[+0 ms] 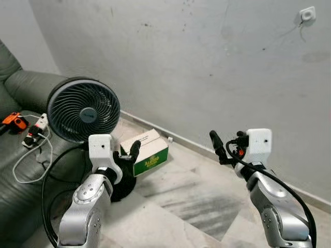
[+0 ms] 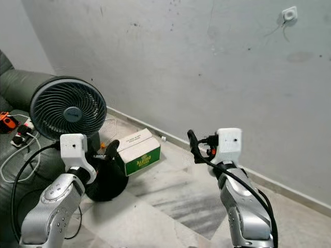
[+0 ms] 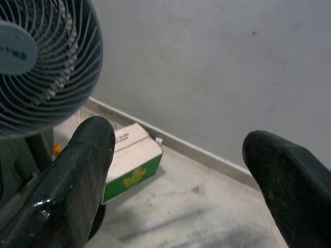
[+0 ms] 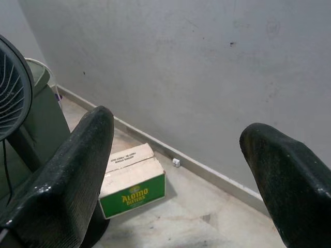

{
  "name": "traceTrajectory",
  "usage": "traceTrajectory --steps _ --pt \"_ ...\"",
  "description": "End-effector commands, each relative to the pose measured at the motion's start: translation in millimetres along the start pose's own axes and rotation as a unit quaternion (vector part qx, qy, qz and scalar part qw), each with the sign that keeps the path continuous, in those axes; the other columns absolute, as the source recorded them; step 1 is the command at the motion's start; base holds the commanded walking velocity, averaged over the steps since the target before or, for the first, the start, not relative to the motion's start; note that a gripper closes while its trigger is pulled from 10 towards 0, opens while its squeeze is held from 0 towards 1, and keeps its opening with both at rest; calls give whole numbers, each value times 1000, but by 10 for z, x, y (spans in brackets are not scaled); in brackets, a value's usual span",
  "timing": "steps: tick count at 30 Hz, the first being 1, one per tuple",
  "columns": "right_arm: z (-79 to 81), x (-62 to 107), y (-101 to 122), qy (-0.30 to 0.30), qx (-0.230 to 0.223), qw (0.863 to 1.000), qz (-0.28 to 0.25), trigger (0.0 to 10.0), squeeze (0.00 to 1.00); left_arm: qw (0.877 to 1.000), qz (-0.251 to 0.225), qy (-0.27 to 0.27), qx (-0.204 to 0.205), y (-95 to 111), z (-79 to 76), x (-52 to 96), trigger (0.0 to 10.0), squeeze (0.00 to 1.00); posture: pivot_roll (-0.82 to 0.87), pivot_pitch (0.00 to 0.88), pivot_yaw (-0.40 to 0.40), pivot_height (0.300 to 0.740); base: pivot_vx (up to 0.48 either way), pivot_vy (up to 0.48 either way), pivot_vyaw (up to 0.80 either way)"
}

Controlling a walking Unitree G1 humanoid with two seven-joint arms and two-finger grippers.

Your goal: Hang keys on a hook

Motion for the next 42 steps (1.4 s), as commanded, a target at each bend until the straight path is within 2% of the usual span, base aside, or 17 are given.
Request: traceTrajectory --steps 1,9,15,19,22,29,35,38,42 --pt "-77 9 -28 -11 0 1000 6 10000 0 1000 5 -2 -3 -15 -25 -14 10000 0 -42 92 34 740 0 0 0" --pt "-74 -18 12 -11 8 1000 1 10000 0 1000 3 -4 -10 31 -8 -36 10000 0 -29 96 50 740 0 399 0" --pt "-21 -77 62 -8 20 1000 5 10000 0 1000 2 8 -21 78 101 -45 10000 0 -32 94 29 740 0 0 0" --pt "15 -94 49 -1 29 1000 10 10000 0 1000 5 10 -18 59 115 -40 10000 0 -29 95 28 740 0 0 0" --pt "5 -106 41 -3 26 1000 10 10000 0 1000 6 8 -19 51 97 -50 10000 0 -29 95 28 740 0 0 0" --pt "31 -104 44 -9 17 1000 5 10000 0 1000 10 -1 -18 55 57 -58 10000 0 -18 99 67 740 0 480 0" --pt "-19 -101 31 -23 8 1000 0 10000 0 1000 13 -5 -21 65 53 -90 10000 0 -15 107 81 740 0 464 0" --pt "23 -97 38 -14 13 1000 0 10000 0 1000 6 -11 -23 90 39 -94 10000 0 -17 104 82 740 0 0 0" --pt "-1 -92 35 -18 11 1000 0 10000 0 1000 6 -11 -19 91 27 -90 10000 0 -16 104 81 740 0 0 0"
Point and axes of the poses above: a point about 5 cm out from each wrist's last joint towards the gripper, its own x axis pointing back from the gripper into the wrist, its own y axis along the axis of the wrist's last joint, z = x × y, the point moved 6 cm from there along -x, pointing out of the wrist towards the gripper, and after that the axes turned 6 degrees about -x, right-handed, at the moved point
